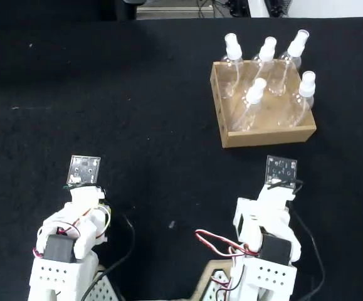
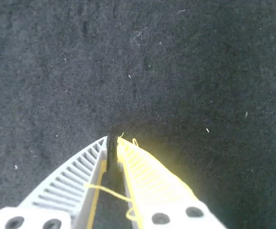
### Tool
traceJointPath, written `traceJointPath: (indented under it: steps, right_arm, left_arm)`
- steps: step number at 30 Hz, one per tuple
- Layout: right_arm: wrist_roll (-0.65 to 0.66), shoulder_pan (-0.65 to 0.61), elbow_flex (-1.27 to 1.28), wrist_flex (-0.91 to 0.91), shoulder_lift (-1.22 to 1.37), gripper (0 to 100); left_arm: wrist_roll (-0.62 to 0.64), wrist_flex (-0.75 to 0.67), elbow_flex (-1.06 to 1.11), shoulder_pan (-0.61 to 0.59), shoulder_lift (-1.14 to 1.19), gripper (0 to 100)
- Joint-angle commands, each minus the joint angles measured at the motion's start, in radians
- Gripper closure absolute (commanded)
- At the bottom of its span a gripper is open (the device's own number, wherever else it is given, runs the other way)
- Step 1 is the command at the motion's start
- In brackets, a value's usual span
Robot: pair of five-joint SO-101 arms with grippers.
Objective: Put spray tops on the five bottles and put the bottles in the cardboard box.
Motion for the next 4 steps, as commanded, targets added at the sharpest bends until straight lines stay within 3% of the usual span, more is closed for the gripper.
traceJointPath:
  steps: [1,4]
  right_arm:
    - [-0.008,0.005,-0.004,0.021,-0.093,98.7]
    - [-0.008,0.005,-0.004,0.021,-0.093,98.7]
  left_arm:
    - [-0.003,0.005,0.024,0.002,-0.009,97]
    - [-0.003,0.005,0.024,0.002,-0.009,97]
